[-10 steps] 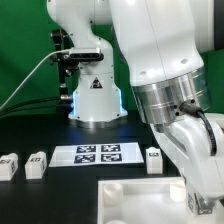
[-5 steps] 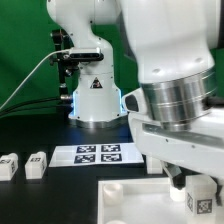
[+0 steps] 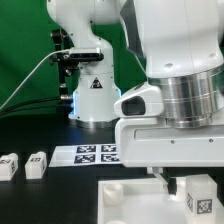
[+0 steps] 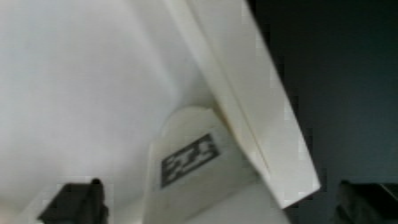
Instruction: Assemble one leg
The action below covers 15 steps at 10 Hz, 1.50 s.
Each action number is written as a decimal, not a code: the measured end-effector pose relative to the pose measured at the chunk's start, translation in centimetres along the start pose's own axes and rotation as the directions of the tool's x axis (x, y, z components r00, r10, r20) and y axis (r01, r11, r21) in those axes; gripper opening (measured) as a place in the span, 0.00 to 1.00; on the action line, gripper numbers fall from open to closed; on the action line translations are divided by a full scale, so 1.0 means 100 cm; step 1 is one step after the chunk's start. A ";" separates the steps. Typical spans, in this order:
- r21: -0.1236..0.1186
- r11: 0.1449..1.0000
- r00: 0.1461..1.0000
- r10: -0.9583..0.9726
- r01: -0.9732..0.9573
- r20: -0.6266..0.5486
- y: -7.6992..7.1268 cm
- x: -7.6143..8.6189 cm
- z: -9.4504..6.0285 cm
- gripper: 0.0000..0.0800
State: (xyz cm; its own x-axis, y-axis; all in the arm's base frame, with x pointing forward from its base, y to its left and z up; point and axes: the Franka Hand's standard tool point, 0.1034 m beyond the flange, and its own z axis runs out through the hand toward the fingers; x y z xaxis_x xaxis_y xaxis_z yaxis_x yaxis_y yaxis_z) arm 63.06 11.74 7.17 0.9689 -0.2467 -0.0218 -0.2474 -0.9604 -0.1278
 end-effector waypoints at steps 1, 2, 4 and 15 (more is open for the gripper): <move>-0.009 0.990 0.990 -0.140 0.140 -0.014 0.001 0.002 0.000 0.81; -0.011 0.975 0.975 -0.222 0.222 -0.016 0.003 0.003 0.001 0.81; -0.008 0.973 0.973 -0.229 0.229 -0.015 0.002 0.003 0.001 0.69; 0.048 0.342 0.345 0.934 -0.938 0.088 0.001 0.000 0.002 0.37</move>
Offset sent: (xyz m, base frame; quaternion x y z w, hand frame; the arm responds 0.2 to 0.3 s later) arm 0.0000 0.0000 0.0000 0.0000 0.0000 0.0899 0.9960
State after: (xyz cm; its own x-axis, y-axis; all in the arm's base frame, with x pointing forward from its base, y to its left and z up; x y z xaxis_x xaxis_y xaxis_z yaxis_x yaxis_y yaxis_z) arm 63.07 11.62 6.98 0.1041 -0.9713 -0.2140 -0.9933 -0.0909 -0.0707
